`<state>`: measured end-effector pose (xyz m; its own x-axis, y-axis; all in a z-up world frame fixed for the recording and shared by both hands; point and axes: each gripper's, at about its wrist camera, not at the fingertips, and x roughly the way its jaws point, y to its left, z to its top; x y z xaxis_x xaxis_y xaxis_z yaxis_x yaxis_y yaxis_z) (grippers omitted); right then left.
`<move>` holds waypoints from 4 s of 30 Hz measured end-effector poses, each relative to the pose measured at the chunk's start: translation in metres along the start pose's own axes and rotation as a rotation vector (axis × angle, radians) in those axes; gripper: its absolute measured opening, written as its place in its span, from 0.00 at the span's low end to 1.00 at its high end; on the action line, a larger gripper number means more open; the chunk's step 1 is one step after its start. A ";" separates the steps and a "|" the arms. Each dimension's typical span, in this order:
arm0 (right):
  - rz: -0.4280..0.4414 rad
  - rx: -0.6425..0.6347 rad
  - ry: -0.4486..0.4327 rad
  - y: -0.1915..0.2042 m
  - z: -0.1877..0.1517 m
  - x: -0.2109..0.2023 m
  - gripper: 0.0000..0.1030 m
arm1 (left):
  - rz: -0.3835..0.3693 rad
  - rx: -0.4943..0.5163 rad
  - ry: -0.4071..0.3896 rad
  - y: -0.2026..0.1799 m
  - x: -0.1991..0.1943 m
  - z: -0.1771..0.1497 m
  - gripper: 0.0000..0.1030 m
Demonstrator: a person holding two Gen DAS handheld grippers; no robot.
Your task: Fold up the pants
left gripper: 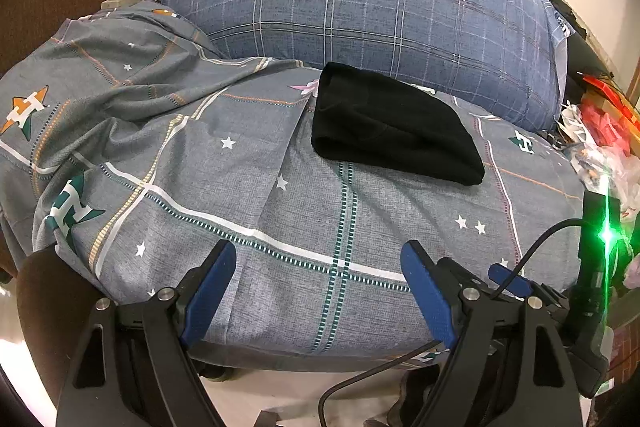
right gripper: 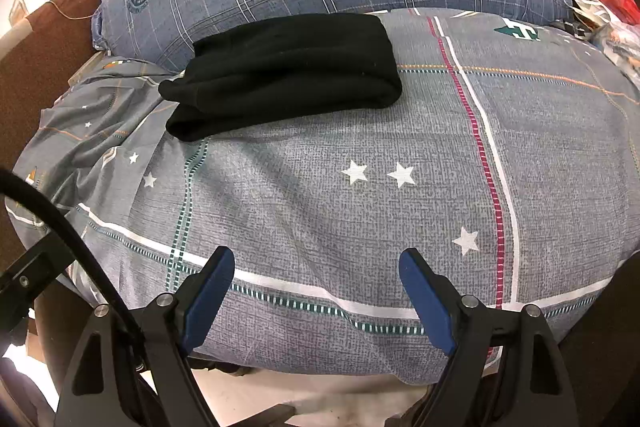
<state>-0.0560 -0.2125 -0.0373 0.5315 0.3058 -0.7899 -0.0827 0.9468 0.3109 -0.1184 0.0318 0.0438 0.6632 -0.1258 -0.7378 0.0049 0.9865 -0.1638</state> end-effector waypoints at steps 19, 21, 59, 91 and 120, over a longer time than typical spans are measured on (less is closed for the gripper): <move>-0.011 -0.001 0.021 -0.002 -0.002 0.005 0.86 | 0.015 0.004 0.010 -0.001 0.001 -0.001 0.81; -0.011 0.001 0.021 -0.003 -0.002 0.005 0.86 | 0.019 0.006 -0.001 -0.001 -0.002 -0.002 0.81; -0.061 -0.038 -0.130 -0.009 0.014 -0.014 0.88 | 0.064 0.053 -0.054 -0.004 0.016 0.022 0.81; 0.410 0.114 -0.055 -0.069 0.208 0.071 0.26 | -0.418 -0.111 0.255 -0.010 0.191 0.179 0.52; 0.503 0.465 -0.100 -0.162 0.239 0.126 0.73 | -0.301 -0.062 0.359 -0.105 0.285 0.233 0.63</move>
<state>0.2258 -0.3518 -0.0606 0.6006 0.6643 -0.4450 0.0187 0.5448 0.8384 0.2449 -0.0829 0.0033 0.3378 -0.4445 -0.8296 0.1056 0.8938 -0.4359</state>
